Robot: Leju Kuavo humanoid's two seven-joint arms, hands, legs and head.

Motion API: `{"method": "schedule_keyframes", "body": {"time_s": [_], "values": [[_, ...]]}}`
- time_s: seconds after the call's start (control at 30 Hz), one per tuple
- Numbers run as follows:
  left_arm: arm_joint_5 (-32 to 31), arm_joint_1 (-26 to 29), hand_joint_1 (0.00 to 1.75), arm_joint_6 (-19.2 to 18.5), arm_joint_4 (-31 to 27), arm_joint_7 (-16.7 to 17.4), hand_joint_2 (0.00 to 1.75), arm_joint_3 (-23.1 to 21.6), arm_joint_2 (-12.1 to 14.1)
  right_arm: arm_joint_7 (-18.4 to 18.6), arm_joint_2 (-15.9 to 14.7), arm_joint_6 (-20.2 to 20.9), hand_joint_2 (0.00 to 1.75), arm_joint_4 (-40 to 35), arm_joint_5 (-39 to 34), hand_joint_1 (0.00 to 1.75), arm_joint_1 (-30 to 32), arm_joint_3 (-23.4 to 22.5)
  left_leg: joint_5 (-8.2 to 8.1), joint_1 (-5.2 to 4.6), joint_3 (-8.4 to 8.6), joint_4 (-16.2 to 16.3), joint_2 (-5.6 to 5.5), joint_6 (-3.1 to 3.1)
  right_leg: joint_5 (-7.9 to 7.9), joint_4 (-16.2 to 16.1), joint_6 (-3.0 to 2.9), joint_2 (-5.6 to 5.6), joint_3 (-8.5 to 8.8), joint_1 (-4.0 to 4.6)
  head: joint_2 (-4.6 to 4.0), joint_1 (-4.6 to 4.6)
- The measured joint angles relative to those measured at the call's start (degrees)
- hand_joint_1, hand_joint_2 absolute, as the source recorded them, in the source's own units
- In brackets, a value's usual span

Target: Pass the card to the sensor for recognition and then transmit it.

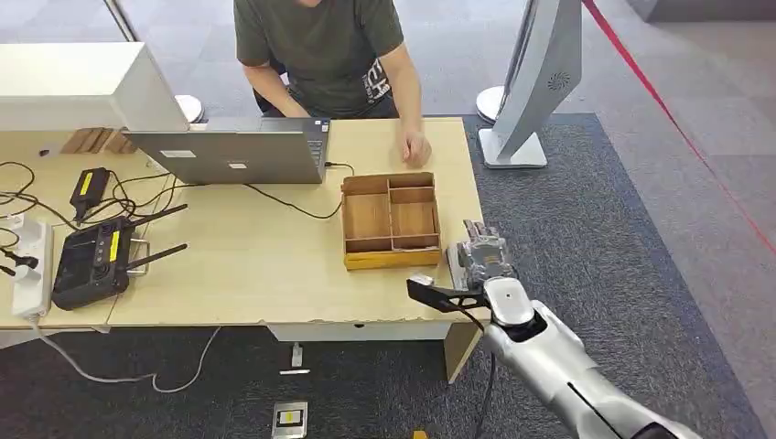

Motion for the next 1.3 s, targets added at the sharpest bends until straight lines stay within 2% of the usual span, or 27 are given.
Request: {"method": "schedule_keyframes", "body": {"time_s": [0.73,1.3], "values": [[-0.57,0.0,0.0,-0.26,0.0,-0.2,0.0,0.0,0.0,-0.39,0.59,-0.39,1.75,1.44,-0.02,1.75,-0.33,-0.26,0.0,0.0,0.14,0.0,0.0,0.0,0.0,-0.01,0.0,0.0,0.15,0.0,0.0,0.0],[-0.81,0.02,0.0,-1.29,0.0,-0.46,0.0,0.0,0.0,1.22,-1.51,3.91,1.75,-2.43,2.73,1.75,-0.64,-0.39,0.0,0.0,0.13,0.0,0.0,0.0,0.0,-0.01,0.0,0.0,0.14,0.0,0.0,0.0]]}}
